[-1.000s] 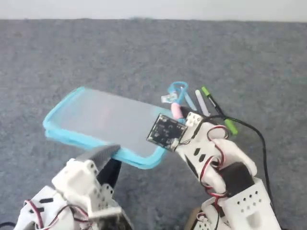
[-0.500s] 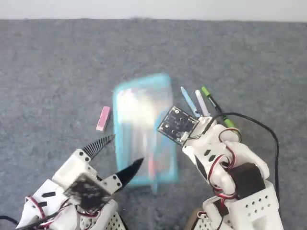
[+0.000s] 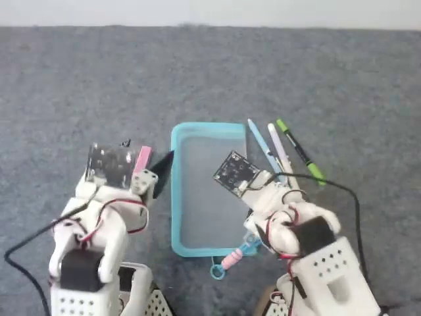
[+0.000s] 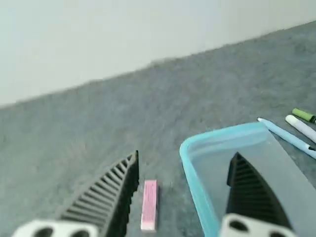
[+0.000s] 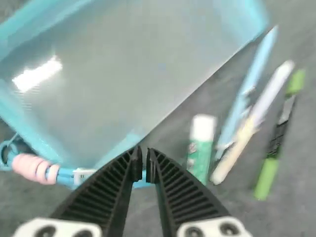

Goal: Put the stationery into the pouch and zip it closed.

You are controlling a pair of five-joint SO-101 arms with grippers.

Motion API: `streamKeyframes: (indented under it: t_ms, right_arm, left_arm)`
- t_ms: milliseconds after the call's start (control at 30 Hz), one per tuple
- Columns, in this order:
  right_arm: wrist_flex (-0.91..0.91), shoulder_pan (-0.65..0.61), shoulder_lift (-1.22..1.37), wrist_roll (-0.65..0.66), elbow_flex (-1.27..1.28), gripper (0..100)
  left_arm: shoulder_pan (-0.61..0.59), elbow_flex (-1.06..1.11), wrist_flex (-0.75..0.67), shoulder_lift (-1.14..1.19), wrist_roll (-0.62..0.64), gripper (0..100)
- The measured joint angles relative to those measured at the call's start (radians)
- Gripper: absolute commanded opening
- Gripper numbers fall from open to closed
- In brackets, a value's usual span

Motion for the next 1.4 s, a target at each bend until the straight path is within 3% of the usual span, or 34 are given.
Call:
streamKeyframes:
  t_ms: [100,300,500,700,900,1100,1233,1400]
  right_arm:
    - [0.000,-0.014,0.068,0.000,0.008,12.1]
    - [0.000,0.049,0.103,0.071,0.009,0.7]
    - [-0.002,0.204,0.048,0.198,0.103,11.1]
    - [-0.103,0.216,0.048,0.112,0.124,13.7]
    - [-0.285,0.209,0.149,0.031,0.124,13.7]
    - [-0.344,0.120,0.381,0.078,0.124,12.5]
    - [-0.275,0.103,0.436,0.130,0.124,1.2]
    - [-0.064,0.074,0.310,0.187,0.115,2.9]
  left_arm:
    - [0.012,0.025,-0.011,0.041,0.049,28]
    - [0.166,0.141,-0.011,0.061,-0.005,28]
    - [0.265,0.167,-0.011,0.066,-0.052,28]
    - [0.404,0.216,-0.071,0.078,-0.052,28]
    - [0.425,0.230,-0.152,0.204,-0.034,28]
    - [0.381,0.258,-0.247,0.342,-0.029,28]
    - [0.308,0.264,-0.316,0.443,-0.029,28]
    - [0.264,0.264,-0.425,0.603,-0.029,28]
